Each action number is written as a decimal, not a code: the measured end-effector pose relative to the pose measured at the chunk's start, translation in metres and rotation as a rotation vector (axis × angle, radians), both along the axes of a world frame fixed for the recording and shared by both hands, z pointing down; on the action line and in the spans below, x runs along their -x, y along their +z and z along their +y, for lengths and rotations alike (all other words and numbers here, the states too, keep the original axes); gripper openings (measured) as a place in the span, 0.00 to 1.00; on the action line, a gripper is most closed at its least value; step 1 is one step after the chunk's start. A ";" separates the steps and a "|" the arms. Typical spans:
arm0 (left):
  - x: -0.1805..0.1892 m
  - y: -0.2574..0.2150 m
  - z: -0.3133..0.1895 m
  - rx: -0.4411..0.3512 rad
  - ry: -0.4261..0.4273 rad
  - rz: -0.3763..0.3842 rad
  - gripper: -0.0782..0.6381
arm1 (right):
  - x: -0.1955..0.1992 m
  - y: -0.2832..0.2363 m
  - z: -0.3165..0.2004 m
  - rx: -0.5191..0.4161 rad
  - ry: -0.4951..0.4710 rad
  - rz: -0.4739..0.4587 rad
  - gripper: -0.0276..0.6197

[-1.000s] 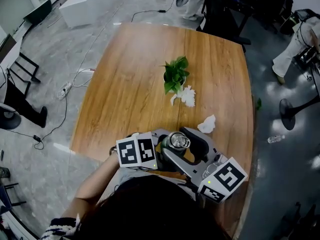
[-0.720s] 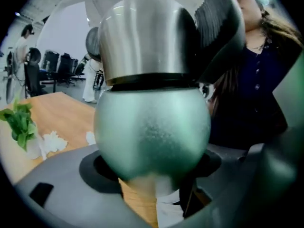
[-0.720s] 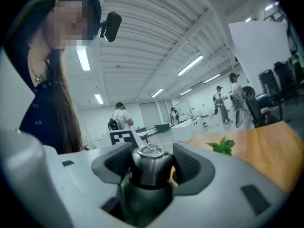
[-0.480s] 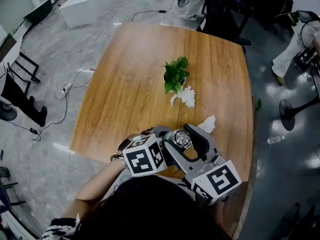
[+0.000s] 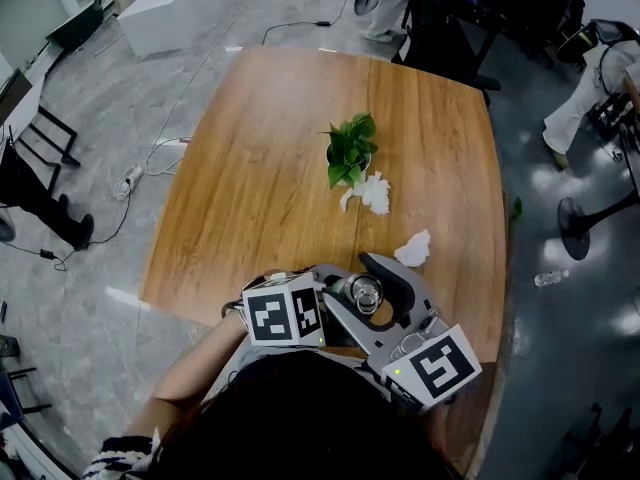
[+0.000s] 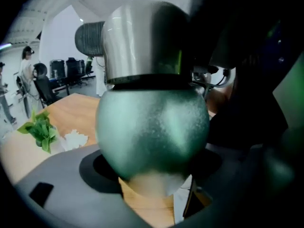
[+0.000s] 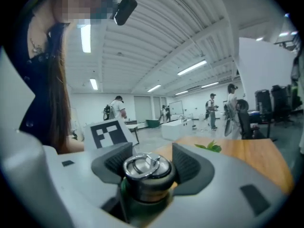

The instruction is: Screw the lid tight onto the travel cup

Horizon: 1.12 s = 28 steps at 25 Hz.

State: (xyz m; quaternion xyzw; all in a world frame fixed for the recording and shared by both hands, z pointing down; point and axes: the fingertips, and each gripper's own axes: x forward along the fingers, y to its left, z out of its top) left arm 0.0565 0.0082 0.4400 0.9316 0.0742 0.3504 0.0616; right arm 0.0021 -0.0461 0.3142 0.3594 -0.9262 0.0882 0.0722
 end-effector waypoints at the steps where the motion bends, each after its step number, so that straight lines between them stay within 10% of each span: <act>1: -0.001 0.002 -0.008 -0.025 -0.054 -0.017 0.67 | -0.004 0.002 -0.005 0.005 0.045 -0.001 0.46; 7: 0.001 0.010 -0.029 -0.144 -0.177 -0.084 0.67 | -0.012 0.006 -0.011 0.036 0.083 -0.017 0.46; 14: -0.003 -0.019 0.020 0.162 0.084 0.116 0.67 | -0.006 -0.015 0.008 0.014 -0.098 -0.122 0.46; 20: 0.000 0.007 -0.028 -0.095 -0.180 -0.082 0.67 | -0.018 0.005 -0.014 0.019 0.115 0.003 0.46; 24: 0.010 0.016 -0.040 -0.214 -0.185 -0.149 0.67 | -0.014 0.010 -0.011 0.021 0.087 0.034 0.46; 28: 0.006 0.003 -0.013 -0.026 -0.032 0.014 0.67 | -0.008 0.003 0.000 0.014 -0.012 0.001 0.46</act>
